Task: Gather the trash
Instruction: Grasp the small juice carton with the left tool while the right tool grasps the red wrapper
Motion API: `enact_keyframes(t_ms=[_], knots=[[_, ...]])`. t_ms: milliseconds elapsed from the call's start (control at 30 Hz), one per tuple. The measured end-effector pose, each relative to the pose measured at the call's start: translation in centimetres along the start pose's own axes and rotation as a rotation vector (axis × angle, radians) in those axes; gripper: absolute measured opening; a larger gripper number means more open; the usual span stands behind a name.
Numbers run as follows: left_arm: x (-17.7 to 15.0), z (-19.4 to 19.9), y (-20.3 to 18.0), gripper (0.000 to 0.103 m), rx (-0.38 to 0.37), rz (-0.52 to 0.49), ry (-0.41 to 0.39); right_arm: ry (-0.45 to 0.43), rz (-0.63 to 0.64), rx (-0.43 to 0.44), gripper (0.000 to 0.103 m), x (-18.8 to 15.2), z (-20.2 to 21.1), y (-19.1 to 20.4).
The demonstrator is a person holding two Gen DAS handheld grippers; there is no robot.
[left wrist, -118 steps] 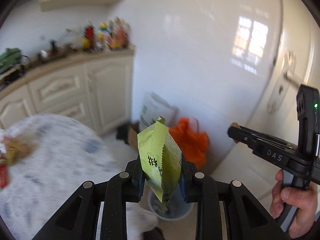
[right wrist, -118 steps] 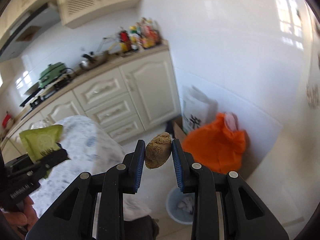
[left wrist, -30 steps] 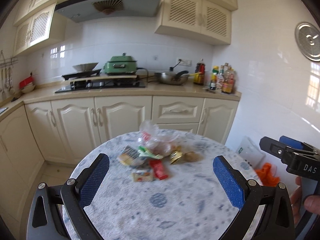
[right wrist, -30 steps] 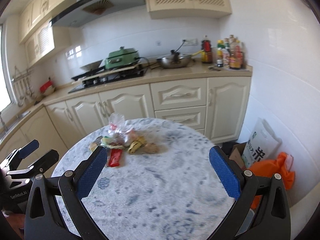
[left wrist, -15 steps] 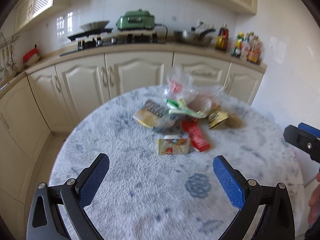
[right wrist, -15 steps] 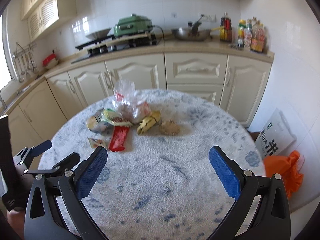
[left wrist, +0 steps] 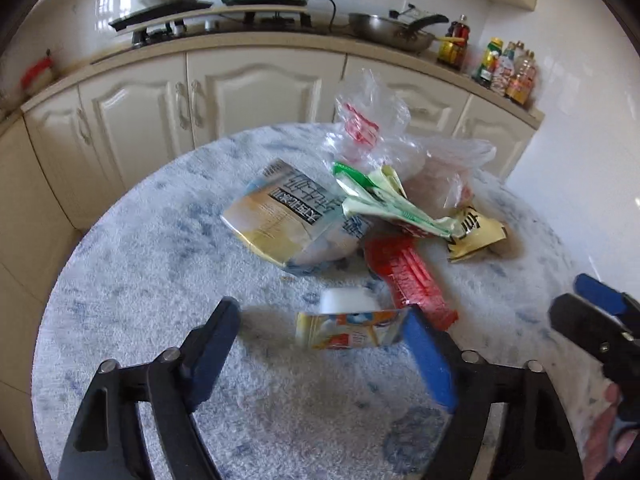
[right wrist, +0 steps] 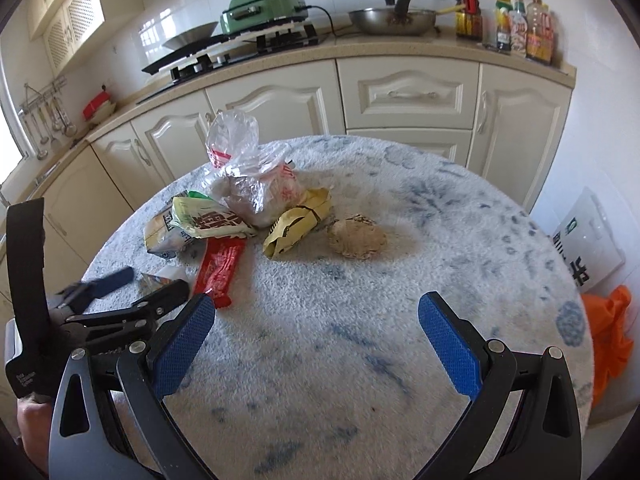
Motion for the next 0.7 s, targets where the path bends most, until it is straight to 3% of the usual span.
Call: enact_keyframes(t_ms=[33,100,333,467,600,667,700], knots=[[0.3,-0.1,0.0,0.061,-0.026,0.002,-0.002,0.001,0.005,0.004,0.103,0.0,-0.2,0.3],[0.9,-0.4,0.7,0.040,-0.004,-0.001,-0.005,0.008,0.023,0.006,0.103,0.1,-0.5,1.1],[1.2,0.5,3.7,0.040,-0.002,0.012,-0.033,0.050,0.092,0.024,0.102,0.0,-2.6,4.6],[0.6,1.7,4.9,0.040,0.019,0.023,-0.055,0.070,0.138,0.032,0.094,0.0,-4.4,7.0],[-0.5,2.2,5.5,0.040,0.013,0.038,-0.060,0.107,0.191,-0.007,0.063,0.0,-7.1,8.5],[-1.3,3.0,5.7,0.040,0.008,0.042,-0.066,0.081,0.227,-0.033,0.054,0.2,-7.2,9.0],[-2.0,3.7,5.4,0.040,0.006,0.043,-0.072,0.087,0.224,-0.010,0.038,0.1,-7.0,9.3]])
Point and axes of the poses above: each gripper's, at about its wrist camera, not at the fingertips, and z roughly against the way its jaws point, y to its left, x to its top, the point moved 9 cm from there along -z, roughly the way its jaws point, and after that the axes turned 4 degrees about z, right-handed, at the moved point
